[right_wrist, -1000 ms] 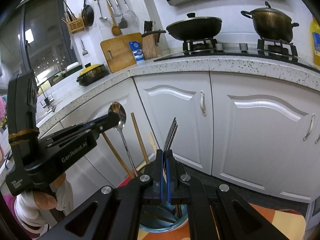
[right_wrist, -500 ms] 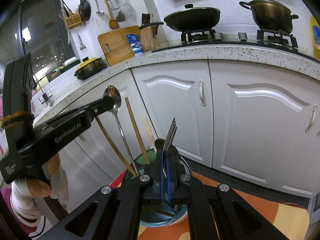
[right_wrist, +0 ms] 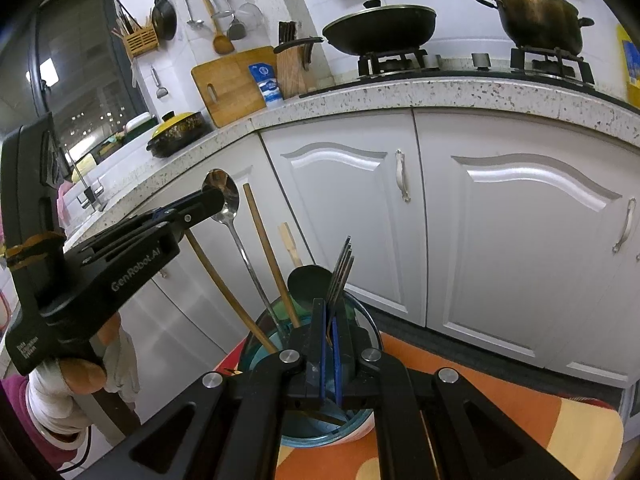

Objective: Organize utensils
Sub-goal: 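Open both tools to release the spoon and fork into the holder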

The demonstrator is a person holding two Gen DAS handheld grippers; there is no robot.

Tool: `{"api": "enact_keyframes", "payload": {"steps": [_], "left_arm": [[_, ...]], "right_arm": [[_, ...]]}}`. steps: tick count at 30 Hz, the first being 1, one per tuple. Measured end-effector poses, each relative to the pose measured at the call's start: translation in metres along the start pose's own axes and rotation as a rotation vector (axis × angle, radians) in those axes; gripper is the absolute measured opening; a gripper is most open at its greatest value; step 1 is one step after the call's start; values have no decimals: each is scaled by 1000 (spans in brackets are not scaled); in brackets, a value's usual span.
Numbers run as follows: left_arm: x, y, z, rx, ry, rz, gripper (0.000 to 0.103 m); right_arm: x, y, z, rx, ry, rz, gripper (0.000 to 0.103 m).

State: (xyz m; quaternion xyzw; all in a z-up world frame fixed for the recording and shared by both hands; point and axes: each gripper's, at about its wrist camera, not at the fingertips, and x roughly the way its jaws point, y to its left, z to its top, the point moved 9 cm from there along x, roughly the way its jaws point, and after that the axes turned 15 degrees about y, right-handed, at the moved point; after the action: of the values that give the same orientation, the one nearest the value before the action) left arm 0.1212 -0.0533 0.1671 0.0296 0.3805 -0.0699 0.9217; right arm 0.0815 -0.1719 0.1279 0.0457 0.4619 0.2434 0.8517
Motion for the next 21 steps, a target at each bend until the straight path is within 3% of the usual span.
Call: {"api": "enact_keyframes", "payload": {"steps": [6, 15, 19, 21], "left_arm": [[1, -7, -6, -24, 51, -75, 1], [10, -11, -22, -52, 126, -131, 2], [8, -13, -24, -56, 146, -142, 3], [7, -13, -25, -61, 151, -146, 6]], "right_arm": [[-1, -3, -2, 17, 11, 7, 2], [-13, 3, -5, -11, 6, -13, 6], [-18, 1, -7, 2, -2, -9, 21], [-20, -1, -8, 12, -4, -4, 21]]}}
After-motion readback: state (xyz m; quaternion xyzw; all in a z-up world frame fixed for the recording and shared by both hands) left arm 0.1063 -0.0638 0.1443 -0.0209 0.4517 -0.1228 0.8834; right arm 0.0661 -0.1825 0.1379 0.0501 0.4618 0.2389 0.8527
